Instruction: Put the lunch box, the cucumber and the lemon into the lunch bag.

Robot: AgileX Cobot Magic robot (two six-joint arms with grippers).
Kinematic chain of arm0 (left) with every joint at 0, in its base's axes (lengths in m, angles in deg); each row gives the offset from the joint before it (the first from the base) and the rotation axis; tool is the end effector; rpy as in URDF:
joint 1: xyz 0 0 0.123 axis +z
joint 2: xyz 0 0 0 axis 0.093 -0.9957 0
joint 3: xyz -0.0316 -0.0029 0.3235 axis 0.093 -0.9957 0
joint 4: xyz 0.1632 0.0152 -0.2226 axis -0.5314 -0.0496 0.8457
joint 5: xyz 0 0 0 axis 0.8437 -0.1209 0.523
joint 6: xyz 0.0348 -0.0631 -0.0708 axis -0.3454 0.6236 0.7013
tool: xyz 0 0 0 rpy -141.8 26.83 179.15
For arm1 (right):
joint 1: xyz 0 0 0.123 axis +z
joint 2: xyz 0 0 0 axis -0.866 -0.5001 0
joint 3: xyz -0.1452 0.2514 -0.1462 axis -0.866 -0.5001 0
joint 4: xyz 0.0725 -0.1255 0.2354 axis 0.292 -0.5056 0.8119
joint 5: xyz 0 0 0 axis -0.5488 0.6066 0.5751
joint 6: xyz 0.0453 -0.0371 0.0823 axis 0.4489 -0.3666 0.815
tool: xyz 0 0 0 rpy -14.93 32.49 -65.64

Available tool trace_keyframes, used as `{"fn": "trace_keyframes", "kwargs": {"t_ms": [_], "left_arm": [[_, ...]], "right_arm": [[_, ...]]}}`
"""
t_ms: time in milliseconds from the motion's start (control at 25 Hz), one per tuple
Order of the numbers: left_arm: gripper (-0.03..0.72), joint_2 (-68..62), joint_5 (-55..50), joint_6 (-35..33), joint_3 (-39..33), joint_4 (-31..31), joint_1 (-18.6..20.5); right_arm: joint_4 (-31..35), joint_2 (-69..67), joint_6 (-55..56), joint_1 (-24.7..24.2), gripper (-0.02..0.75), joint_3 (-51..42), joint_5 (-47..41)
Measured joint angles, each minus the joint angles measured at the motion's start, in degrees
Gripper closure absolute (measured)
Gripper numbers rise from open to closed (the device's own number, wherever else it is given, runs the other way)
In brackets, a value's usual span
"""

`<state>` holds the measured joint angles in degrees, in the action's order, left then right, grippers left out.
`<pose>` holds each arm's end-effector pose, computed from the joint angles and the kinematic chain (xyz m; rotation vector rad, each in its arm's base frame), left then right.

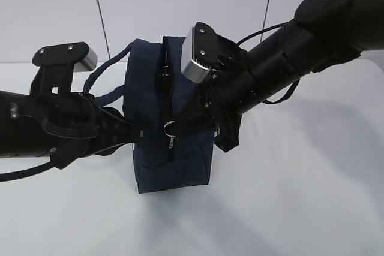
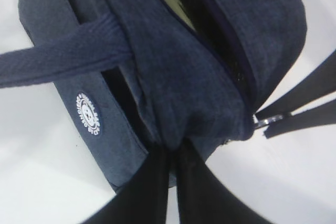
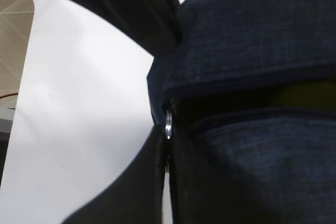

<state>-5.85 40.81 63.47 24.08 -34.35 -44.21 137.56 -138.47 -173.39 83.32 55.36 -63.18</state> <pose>0.2357 -0.1916 0.2226 0.2782 2.3293 -0.5922 0.3470 0.2219 0.2417 -1.6756 1.7466 0.7153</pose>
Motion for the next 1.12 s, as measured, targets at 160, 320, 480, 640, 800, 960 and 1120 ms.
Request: {"fn": "trace_keyframes", "kwargs": {"t_ms": [160, 320, 480, 640, 800, 960, 1120], "left_arm": [[0.688, 0.00, 0.00, 0.00, 0.00, -0.04, 0.00], [0.675, 0.00, -0.23, 0.00, 0.00, -1.21, 0.00], [0.556, -0.08, -1.65, 0.00, 0.00, -2.76, 0.00], [0.403, -0.14, -2.11, 0.00, 0.00, -4.38, 0.00], [0.372, -0.14, -2.21, 0.00, 0.00, -4.99, 0.00], [0.368, -0.14, -2.21, 0.00, 0.00, -5.30, 0.00], [0.368, -1.77, -1.88, 0.00, 0.00, -6.80, 0.00]], "right_arm": [[-0.31, 0.00, 1.27, 0.00, 0.751, 1.39, -0.64], [-0.78, 0.00, 1.92, 0.00, 0.751, 1.71, -1.40], [-1.94, 0.00, 3.38, 0.00, 0.751, 1.96, -1.53], [-2.57, 0.52, 3.97, 0.00, 0.751, 1.96, -1.93], [-3.09, 1.13, 5.11, 0.00, 0.751, 3.24, -2.56], [-3.34, 1.13, 5.84, 0.00, 0.751, 4.16, -3.76], [-3.46, 1.13, 6.45, 0.00, 0.751, 4.16, -4.60]]}}
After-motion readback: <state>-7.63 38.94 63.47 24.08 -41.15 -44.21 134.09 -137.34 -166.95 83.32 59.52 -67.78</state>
